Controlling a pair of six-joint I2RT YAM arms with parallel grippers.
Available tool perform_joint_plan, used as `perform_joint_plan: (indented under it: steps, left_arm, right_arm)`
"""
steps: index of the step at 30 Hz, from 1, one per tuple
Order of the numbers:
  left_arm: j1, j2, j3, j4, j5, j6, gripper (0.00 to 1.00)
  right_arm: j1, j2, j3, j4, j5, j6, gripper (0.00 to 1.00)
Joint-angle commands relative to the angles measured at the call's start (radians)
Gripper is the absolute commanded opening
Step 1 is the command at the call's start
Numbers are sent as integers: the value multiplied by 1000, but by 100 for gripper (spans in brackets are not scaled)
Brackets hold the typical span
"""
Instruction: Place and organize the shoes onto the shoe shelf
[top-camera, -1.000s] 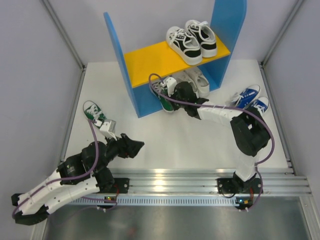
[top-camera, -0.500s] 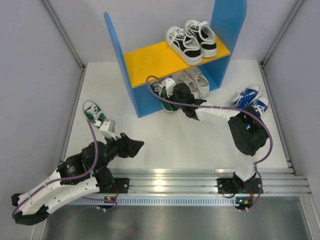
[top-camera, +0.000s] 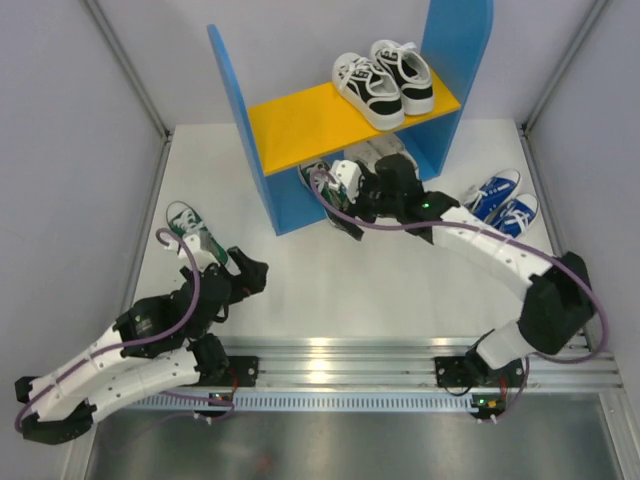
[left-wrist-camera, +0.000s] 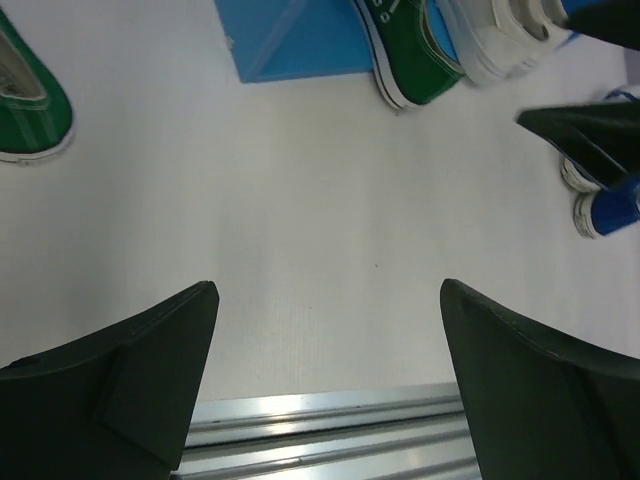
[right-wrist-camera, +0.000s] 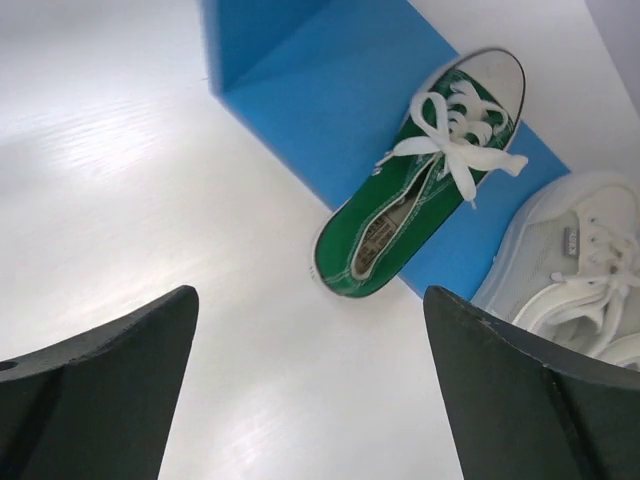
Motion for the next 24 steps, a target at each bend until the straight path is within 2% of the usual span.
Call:
perform_joint_plan:
  steps: [1, 5, 7, 11, 15, 16, 17, 19, 20, 22, 23, 24]
  left_arm:
    - [-4, 82, 96, -165, -203, -137, 98]
    - [-4, 157, 173, -347, -332, -299, 98]
    - [-4, 164, 181, -390, -377, -316, 98]
    - [-3, 186, 214, -388, -412, -260, 97]
    - [19, 304, 273, -357, -402, -142, 98]
    - [45, 352, 280, -279, -347, -90, 98]
    - [144, 366, 274, -212, -295, 68, 98]
    - [326, 368, 218, -56, -119, 233, 98]
    - [540, 361, 193, 56, 59, 333, 98]
    - [740, 372, 163, 134, 208, 380, 97]
    - [927, 386, 135, 187, 390, 397, 97]
    - [1010, 407, 123, 217, 478, 394, 94]
  right_arm:
    - [-25, -179, -49, -250, -238, -197, 95]
    - [-80, -366, -173, -387, -458, -294, 96]
    - [-164, -411, -236, -419, -535, -316, 96]
    - [-339, -483, -300, -462, -701, -326, 96]
    - [-444, -526, -302, -491, -718, -330, 96]
    - [-448, -531, -304, -490, -720, -325, 96]
    - [-460, -539, -305, -488, -723, -320, 96]
    - [-468, -545, -316, -488, -724, -317, 96]
    - [-474, -549, -320, -490, -724, -317, 96]
    - [-491, -565, -333, -490, -724, -316, 96]
    - [-497, -571, -337, -490, -727, -314, 96]
    - [-508, -582, -340, -487, -729, -313, 96]
